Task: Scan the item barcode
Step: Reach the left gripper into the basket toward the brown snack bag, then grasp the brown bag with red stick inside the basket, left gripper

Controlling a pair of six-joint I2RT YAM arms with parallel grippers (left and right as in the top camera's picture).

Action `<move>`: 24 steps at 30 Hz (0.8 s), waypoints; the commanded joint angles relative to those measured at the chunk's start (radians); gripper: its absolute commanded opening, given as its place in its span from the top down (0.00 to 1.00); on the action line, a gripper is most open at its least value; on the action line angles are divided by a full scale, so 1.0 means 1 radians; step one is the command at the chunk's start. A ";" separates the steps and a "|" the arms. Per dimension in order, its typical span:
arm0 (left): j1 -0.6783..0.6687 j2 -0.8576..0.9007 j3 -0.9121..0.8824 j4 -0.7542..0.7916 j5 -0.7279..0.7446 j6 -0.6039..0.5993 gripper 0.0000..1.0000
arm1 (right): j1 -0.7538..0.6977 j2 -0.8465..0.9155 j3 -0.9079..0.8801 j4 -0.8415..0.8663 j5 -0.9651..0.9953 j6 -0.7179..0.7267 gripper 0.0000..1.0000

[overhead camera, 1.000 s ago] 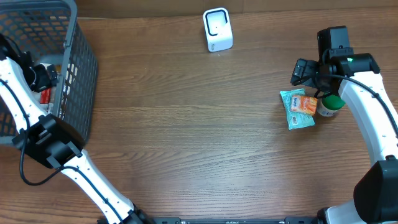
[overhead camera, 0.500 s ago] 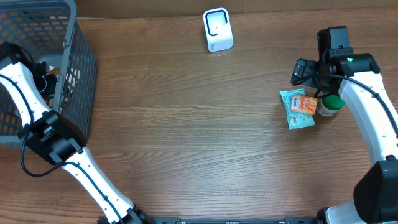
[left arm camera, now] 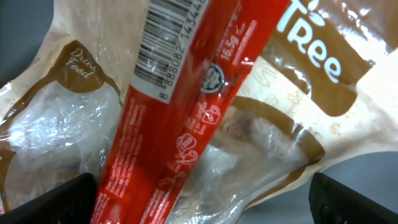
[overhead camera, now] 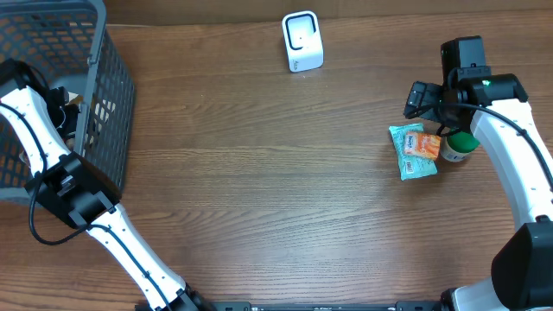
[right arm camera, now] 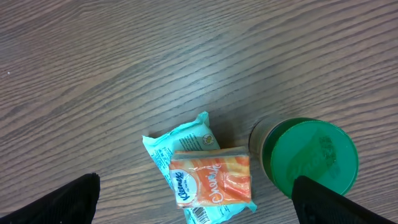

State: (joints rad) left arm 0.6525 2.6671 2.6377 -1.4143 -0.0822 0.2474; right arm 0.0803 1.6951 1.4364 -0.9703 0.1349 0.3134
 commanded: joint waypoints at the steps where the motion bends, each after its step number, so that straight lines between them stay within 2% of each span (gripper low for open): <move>1: 0.001 0.083 0.006 0.013 0.030 -0.092 0.00 | 0.000 -0.016 0.018 0.003 0.006 0.001 0.00; 7: -0.005 0.083 0.011 0.038 0.029 -0.282 0.00 | 0.000 -0.016 0.018 0.003 0.006 0.001 0.00; 17: -0.078 0.045 0.229 -0.006 -0.140 -0.190 0.00 | 0.000 -0.016 0.018 0.003 0.006 0.001 0.00; 20: -0.087 0.040 0.295 -0.048 -0.157 -0.147 0.00 | 0.000 -0.016 0.018 0.003 0.006 0.001 0.00; 24: -0.079 0.040 0.290 -0.110 -0.153 -0.096 0.00 | 0.000 -0.016 0.018 0.003 0.006 0.001 0.00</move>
State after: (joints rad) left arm 0.5571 2.6862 2.9219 -1.4982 -0.2070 0.0902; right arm 0.0803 1.6951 1.4364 -0.9703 0.1349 0.3138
